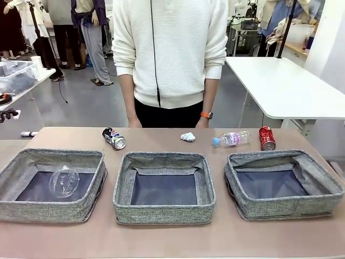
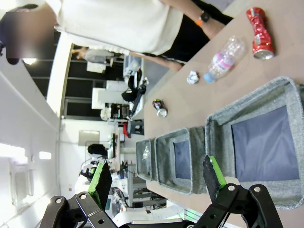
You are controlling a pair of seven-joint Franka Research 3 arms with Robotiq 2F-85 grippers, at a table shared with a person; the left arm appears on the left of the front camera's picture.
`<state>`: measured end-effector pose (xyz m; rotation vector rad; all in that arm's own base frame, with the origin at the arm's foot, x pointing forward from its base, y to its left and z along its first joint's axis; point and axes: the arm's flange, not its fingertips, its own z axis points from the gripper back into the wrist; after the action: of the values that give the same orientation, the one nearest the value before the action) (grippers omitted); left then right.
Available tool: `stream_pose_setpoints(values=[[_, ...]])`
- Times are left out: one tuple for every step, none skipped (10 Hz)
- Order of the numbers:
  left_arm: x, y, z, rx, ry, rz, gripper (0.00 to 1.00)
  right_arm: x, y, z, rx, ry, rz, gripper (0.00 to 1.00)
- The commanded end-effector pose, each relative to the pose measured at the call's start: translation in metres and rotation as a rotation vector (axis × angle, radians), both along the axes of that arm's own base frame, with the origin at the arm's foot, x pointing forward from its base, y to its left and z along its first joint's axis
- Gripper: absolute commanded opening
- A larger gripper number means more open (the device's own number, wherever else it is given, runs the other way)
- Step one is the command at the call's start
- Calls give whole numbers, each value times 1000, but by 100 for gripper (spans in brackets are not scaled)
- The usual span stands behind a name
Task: Sort the waste into the appropriate baskets.
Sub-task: Pick up the waste item pointed out by the person.
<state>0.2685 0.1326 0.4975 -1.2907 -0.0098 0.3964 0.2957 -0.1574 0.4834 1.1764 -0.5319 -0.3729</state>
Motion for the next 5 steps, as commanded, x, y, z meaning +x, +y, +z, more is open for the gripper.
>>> stream_pose_setpoints(values=[[0, -2, 3, -12, -1, -3, 100, 4, 0, 1, 7, -37, -2, 100], [0, -2, 3, -12, -1, -3, 100, 4, 0, 1, 7, -37, -2, 100], [0, -2, 3, -12, -1, -3, 100, 4, 0, 1, 7, -37, -2, 100], [0, -2, 3, -12, -1, -3, 100, 4, 0, 1, 7, -37, -2, 100], [0, -2, 3, -12, -1, -3, 100, 4, 0, 1, 7, -37, -2, 100]])
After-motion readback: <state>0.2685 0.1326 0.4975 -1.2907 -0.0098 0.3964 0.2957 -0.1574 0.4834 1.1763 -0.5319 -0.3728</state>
